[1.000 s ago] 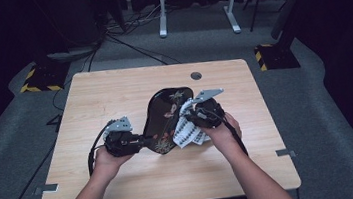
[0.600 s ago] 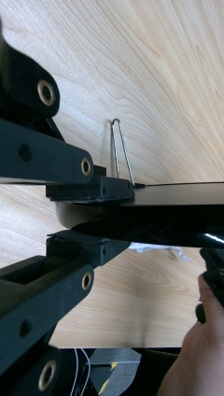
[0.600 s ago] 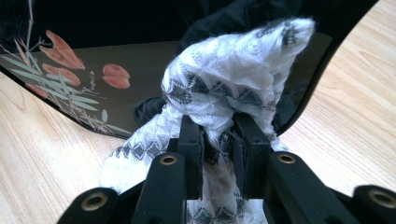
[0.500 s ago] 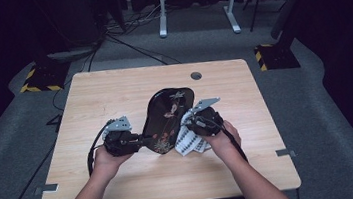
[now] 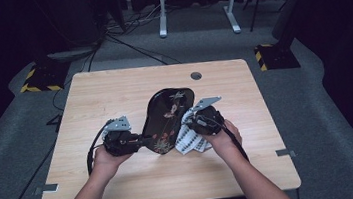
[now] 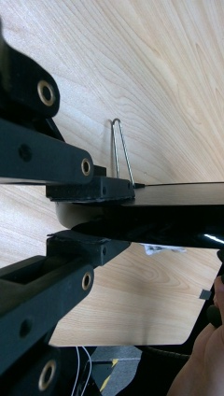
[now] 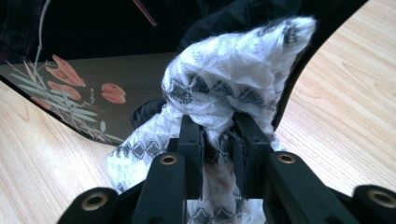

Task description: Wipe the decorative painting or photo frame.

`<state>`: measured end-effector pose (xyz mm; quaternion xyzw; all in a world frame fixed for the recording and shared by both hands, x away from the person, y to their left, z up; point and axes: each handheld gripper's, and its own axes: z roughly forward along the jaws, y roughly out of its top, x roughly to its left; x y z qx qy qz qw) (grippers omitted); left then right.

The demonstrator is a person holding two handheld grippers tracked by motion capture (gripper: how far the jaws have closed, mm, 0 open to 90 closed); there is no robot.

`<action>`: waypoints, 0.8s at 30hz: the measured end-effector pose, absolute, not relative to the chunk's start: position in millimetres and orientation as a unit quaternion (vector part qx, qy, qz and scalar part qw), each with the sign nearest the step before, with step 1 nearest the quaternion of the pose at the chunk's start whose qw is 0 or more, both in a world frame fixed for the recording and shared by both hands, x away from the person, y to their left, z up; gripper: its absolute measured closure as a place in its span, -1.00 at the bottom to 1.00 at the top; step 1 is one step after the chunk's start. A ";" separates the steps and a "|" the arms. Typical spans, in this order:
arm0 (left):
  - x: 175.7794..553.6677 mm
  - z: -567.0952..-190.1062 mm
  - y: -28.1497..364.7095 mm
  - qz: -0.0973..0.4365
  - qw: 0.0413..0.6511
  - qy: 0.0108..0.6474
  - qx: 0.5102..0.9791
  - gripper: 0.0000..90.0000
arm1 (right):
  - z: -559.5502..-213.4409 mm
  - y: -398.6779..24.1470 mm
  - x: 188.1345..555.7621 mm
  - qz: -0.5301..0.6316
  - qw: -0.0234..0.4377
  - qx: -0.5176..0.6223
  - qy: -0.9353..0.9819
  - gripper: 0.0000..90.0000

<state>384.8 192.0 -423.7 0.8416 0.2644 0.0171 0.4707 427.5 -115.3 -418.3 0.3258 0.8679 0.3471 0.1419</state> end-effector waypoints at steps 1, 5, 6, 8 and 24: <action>384.7 -423.7 191.9 0.018 0.471 0.265 0.841 0.72 | -416.7 -115.4 428.1 0.346 0.142 0.326 0.869 0.69; 385.1 -423.9 192.3 0.017 0.472 0.263 0.841 0.72 | -398.5 -118.4 430.8 0.360 0.152 0.326 0.861 0.69; 385.1 -423.9 192.2 0.017 0.472 0.263 0.841 0.72 | -392.4 -119.7 431.5 0.364 0.159 0.325 0.858 0.69; 384.9 -423.7 192.1 0.018 0.471 0.263 0.842 0.72 | -381.1 -122.0 432.8 0.373 0.167 0.324 0.853 0.69; 385.3 -423.9 192.6 0.017 0.472 0.258 0.843 0.72 | -419.3 -126.3 432.3 0.351 0.143 0.342 0.860 0.69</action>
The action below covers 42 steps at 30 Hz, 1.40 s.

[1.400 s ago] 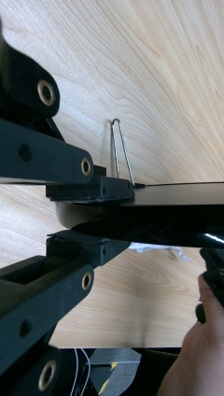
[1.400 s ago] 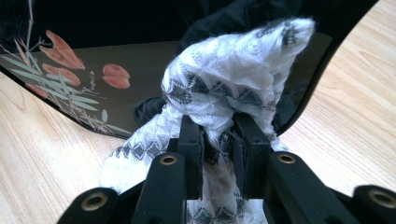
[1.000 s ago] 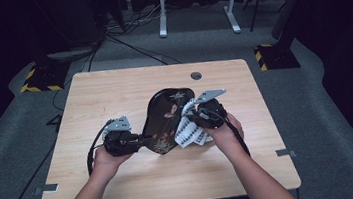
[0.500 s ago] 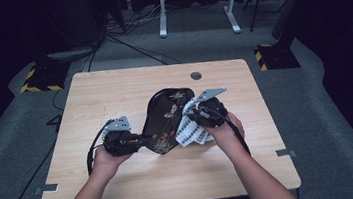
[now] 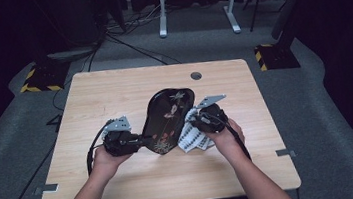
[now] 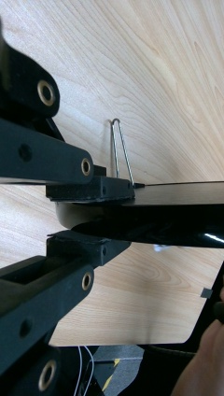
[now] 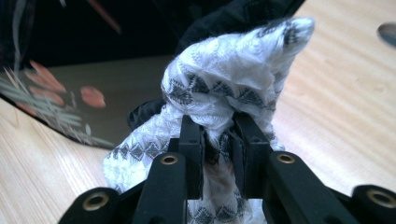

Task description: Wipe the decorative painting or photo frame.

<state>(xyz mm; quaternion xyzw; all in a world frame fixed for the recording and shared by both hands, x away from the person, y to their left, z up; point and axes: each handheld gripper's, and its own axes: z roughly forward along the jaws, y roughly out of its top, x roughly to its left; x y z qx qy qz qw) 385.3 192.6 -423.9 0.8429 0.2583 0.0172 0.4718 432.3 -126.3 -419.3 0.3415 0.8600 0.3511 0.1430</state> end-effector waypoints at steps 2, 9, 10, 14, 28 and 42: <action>385.4 -423.9 192.8 0.018 0.472 0.259 0.843 0.72 | -424.8 -125.3 431.1 0.346 0.138 0.343 0.862 0.69; 384.2 -422.8 192.1 0.030 0.469 0.263 0.843 0.75 | -425.7 -116.7 415.8 0.354 0.136 0.321 0.868 0.69; 384.2 -422.8 191.9 0.029 0.469 0.264 0.842 0.75 | -423.9 -114.6 412.7 0.358 0.137 0.315 0.868 0.69; 384.2 -422.8 191.7 0.027 0.468 0.265 0.843 0.75 | -409.5 -98.4 403.5 0.375 0.145 0.287 0.869 0.69; 384.2 -422.9 191.8 0.025 0.468 0.268 0.841 0.74 | -445.0 -81.0 400.4 0.344 0.129 0.278 0.888 0.71; 384.8 -423.2 192.2 0.023 0.469 0.269 0.841 0.74 | -414.2 -81.3 404.3 0.365 0.135 0.279 0.878 0.71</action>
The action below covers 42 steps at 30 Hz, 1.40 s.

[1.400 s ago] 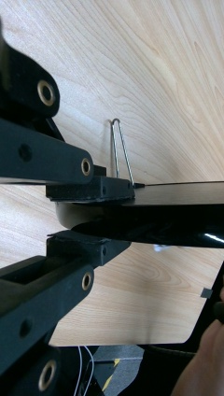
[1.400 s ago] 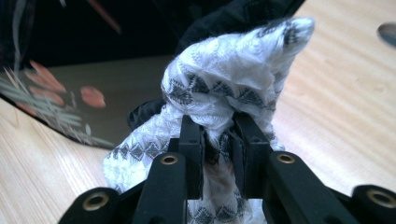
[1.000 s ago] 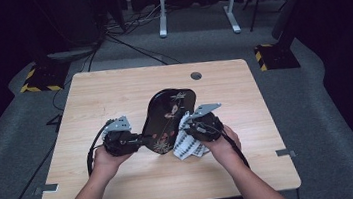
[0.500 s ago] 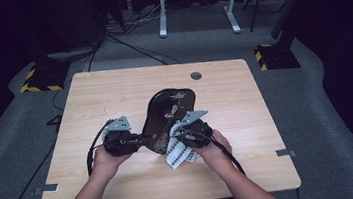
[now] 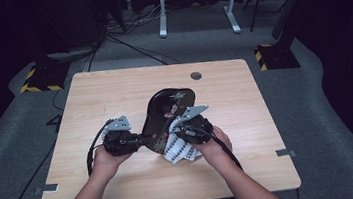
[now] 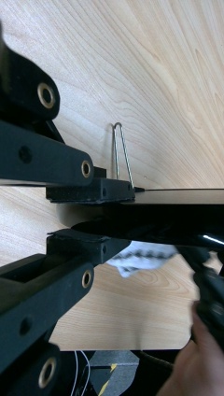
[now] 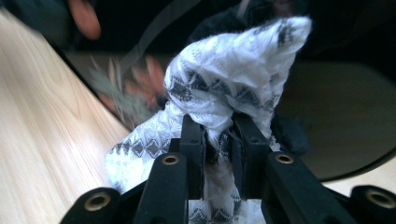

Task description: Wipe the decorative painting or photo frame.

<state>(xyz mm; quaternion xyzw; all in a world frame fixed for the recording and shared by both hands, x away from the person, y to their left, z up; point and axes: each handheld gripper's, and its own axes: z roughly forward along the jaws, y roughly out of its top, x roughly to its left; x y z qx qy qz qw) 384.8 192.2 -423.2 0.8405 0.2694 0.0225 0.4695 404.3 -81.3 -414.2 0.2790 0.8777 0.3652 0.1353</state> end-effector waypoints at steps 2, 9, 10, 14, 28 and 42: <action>384.8 -423.2 192.3 0.022 0.469 0.270 0.840 0.74 | -411.6 -81.6 404.8 0.368 0.136 0.278 0.877 0.71; 384.8 -423.2 192.4 0.021 0.469 0.270 0.840 0.74 | -447.5 -80.1 402.1 0.343 0.119 0.284 0.887 0.71; 384.9 -423.2 192.4 0.020 0.470 0.270 0.840 0.74 | -452.5 -80.0 402.0 0.339 0.115 0.286 0.889 0.71; 385.1 -423.2 192.6 0.021 0.469 0.271 0.840 0.74 | -465.0 -79.1 402.4 0.327 0.107 0.290 0.893 0.72; 385.5 -423.5 192.8 0.020 0.471 0.272 0.839 0.74 | -446.9 -79.1 407.1 0.324 0.113 0.289 0.894 0.72; 385.3 -423.4 192.5 0.018 0.471 0.269 0.840 0.74 | -463.3 -89.5 407.8 0.322 0.115 0.307 0.888 0.72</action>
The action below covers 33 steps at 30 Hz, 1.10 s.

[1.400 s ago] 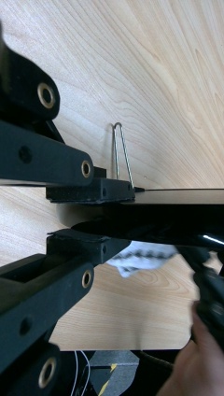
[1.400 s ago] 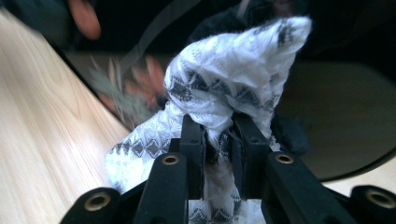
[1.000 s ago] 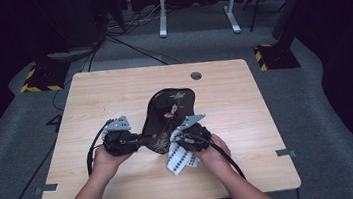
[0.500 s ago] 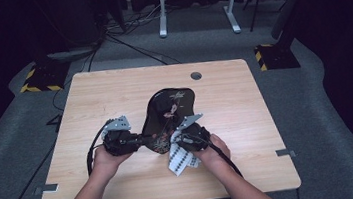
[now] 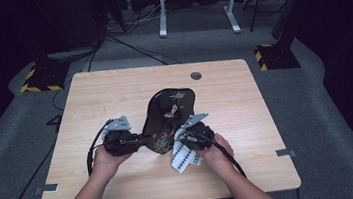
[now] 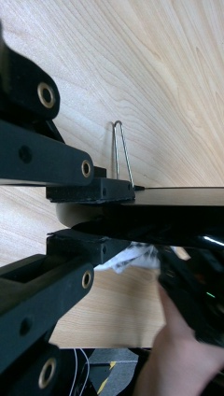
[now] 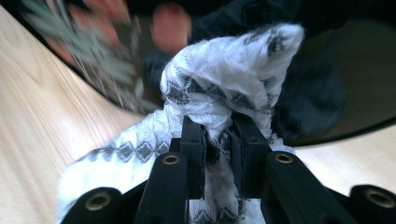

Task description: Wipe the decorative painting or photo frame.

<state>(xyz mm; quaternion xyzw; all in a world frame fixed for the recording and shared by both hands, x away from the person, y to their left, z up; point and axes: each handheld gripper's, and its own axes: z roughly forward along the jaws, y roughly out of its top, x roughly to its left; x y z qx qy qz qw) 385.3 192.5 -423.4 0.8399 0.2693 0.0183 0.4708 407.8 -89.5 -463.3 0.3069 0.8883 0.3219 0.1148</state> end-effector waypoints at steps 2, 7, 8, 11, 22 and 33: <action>385.3 -423.4 192.5 0.018 0.471 0.269 0.840 0.74 | -468.8 -89.2 407.8 0.317 0.112 0.307 0.890 0.71; 385.4 -423.5 192.5 0.018 0.471 0.269 0.840 0.74 | -469.9 -88.7 408.8 0.310 0.105 0.310 0.892 0.72; 385.4 -423.5 192.5 0.018 0.471 0.269 0.840 0.74 | -465.6 -89.3 409.7 0.312 0.106 0.310 0.892 0.72; 385.7 -423.8 192.6 0.016 0.472 0.270 0.839 0.74 | -443.4 -92.7 411.4 0.334 0.118 0.308 0.883 0.72; 385.3 -423.8 192.1 0.014 0.473 0.269 0.839 0.74 | -439.6 -100.4 412.5 0.353 0.125 0.316 0.872 0.71; 385.7 -424.1 192.4 0.014 0.473 0.270 0.838 0.73 | -462.0 -96.0 414.2 0.312 0.106 0.320 0.888 0.71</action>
